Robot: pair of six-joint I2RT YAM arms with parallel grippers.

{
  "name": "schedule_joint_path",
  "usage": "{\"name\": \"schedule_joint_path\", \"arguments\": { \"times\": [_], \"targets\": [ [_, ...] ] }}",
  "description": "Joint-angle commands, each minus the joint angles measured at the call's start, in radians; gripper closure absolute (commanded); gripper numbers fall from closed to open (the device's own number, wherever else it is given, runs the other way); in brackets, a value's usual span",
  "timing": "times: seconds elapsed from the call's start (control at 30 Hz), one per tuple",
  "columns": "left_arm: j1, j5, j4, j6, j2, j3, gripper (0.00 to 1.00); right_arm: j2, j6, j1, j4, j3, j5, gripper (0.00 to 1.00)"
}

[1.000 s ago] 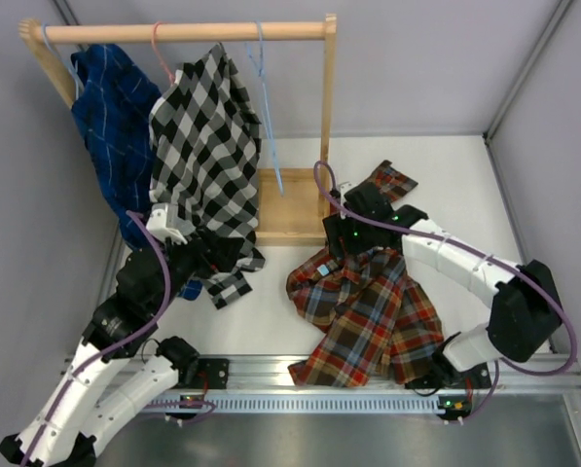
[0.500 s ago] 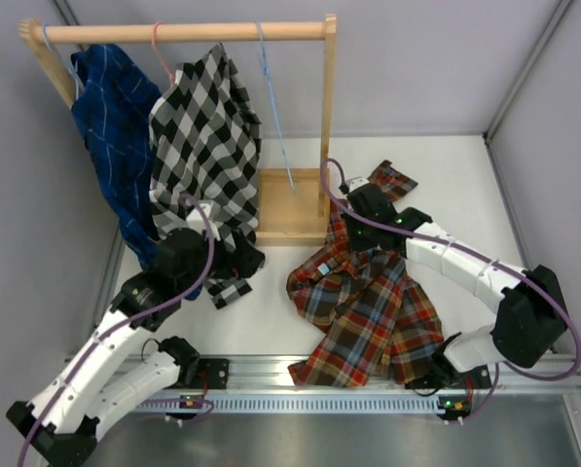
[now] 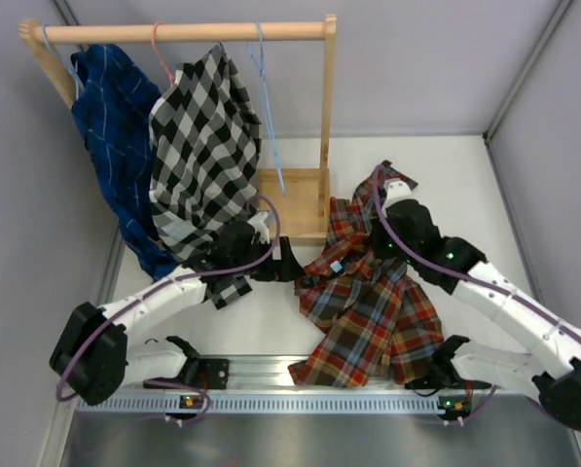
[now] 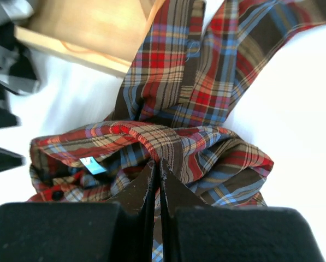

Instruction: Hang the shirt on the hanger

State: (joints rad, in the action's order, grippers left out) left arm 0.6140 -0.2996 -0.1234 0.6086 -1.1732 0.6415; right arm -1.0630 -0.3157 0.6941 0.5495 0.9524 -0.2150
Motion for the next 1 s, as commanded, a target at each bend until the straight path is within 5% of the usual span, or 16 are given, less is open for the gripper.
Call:
{"name": "schedule_joint_path", "arguments": {
  "times": [0.0, 0.07, 0.2, 0.3, 0.43, 0.63, 0.8, 0.97],
  "targets": [
    [0.042, -0.075, 0.224, 0.022, -0.057, 0.018, 0.07, 0.099, -0.017, 0.016, -0.06, -0.037, -0.049, 1.0],
    [0.061, -0.064, 0.254, 0.031, -0.1, 0.006, 0.1, 0.127, -0.019, 0.018, -0.057, -0.052, -0.038, 1.0],
    [0.104, -0.085, 0.338, 0.042, -0.178, 0.001, 0.37, 0.147, -0.016, 0.016, -0.039, -0.052, -0.055, 1.0],
    [0.145, -0.078, 0.384, 0.04, -0.22, -0.006, 0.42, 0.146, -0.008, 0.005, -0.026, -0.04, -0.07, 1.0],
    [0.158, 0.042, 0.377, 0.023, -0.227, -0.014, 1.0, 0.173, -0.011, 0.002, -0.025, -0.03, -0.054, 1.0],
    [0.206, 0.356, 0.13, -0.067, 0.058, 0.142, 1.0, 0.287, 0.076, 0.002, -0.077, 0.052, 0.112, 1.0],
    [0.571, 0.84, 0.025, -0.278, 0.276, 0.423, 1.0, 0.267, 0.133, 0.004, 0.047, 0.42, 0.216, 1.0],
    [1.023, 1.167, -0.018, -0.708, 0.035, 0.947, 1.0, 0.135, 0.2, 0.004, 0.188, 0.869, 0.237, 1.0]
  ]
}}
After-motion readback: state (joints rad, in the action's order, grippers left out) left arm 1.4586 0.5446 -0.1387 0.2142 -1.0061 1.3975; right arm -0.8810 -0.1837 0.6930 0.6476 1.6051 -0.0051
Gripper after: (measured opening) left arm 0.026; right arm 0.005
